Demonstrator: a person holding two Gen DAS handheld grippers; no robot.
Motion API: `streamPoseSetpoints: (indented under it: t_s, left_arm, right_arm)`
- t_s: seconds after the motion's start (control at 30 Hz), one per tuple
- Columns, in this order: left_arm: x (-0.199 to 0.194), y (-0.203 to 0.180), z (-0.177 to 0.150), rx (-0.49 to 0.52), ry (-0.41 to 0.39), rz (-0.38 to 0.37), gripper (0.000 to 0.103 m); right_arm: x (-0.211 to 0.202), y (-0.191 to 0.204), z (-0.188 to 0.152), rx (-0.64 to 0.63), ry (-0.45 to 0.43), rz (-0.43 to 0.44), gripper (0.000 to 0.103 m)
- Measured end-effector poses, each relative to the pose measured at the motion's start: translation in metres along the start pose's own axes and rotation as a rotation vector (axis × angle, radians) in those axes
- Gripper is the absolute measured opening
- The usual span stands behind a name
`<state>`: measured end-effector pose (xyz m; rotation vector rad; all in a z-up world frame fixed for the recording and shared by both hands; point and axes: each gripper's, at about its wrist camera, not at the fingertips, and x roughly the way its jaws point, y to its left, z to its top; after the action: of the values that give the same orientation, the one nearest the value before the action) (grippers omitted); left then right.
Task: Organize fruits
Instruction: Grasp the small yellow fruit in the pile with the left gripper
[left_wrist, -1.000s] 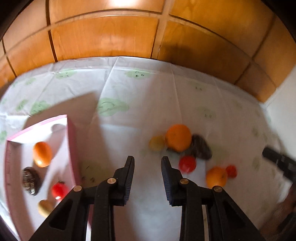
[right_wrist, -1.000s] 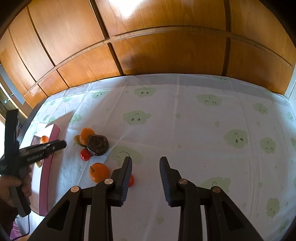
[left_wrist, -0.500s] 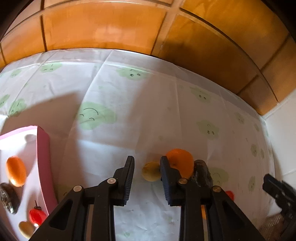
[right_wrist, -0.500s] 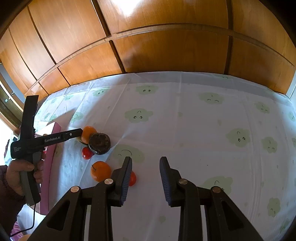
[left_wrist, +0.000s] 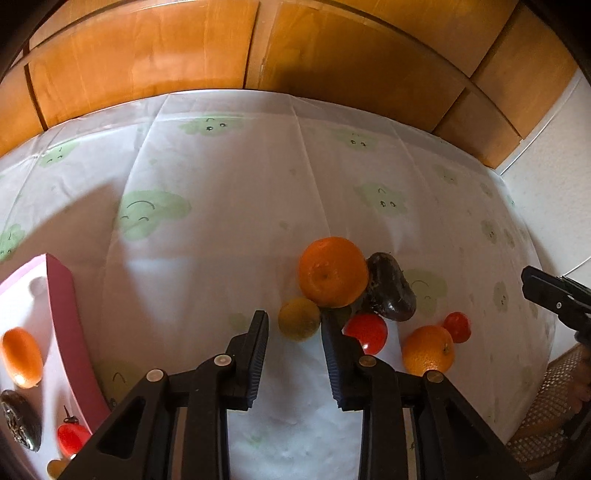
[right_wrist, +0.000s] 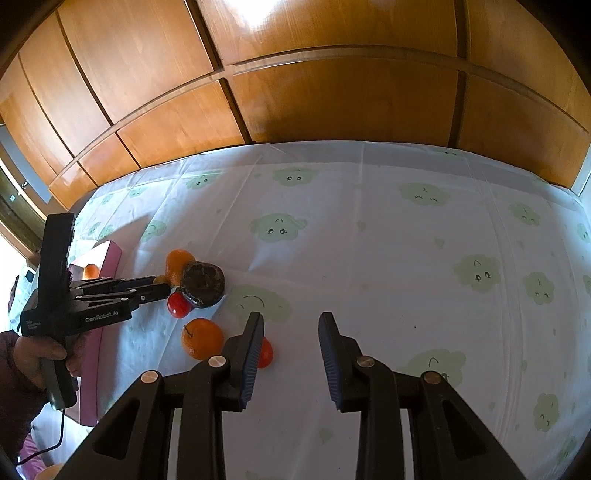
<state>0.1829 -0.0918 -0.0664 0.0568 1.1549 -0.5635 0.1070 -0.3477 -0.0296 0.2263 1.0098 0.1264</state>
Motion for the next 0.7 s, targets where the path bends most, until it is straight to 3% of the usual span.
streamPoseSetpoints:
  t_s: [0.13, 0.5, 0.53, 0.7]
  left_arm:
    - [0.002, -0.008, 0.001, 0.052, 0.013, 0.007, 0.031]
    - [0.011, -0.016, 0.007, 0.077, 0.018, 0.015, 0.03]
    - [0.01, -0.018, 0.003, 0.093, 0.017, 0.03, 0.023]
    - [-0.001, -0.024, -0.02, 0.105, -0.005, 0.054, 0.023]
  right_arm:
    - [0.0, 0.0, 0.0, 0.001, -0.001, 0.0, 0.031]
    - [0.003, -0.001, 0.001, -0.004, 0.008, -0.006, 0.031]
    - [0.003, -0.001, 0.001, -0.004, 0.009, -0.009, 0.031]
    - [0.004, -0.001, 0.0, -0.009, 0.007, -0.025, 0.031]
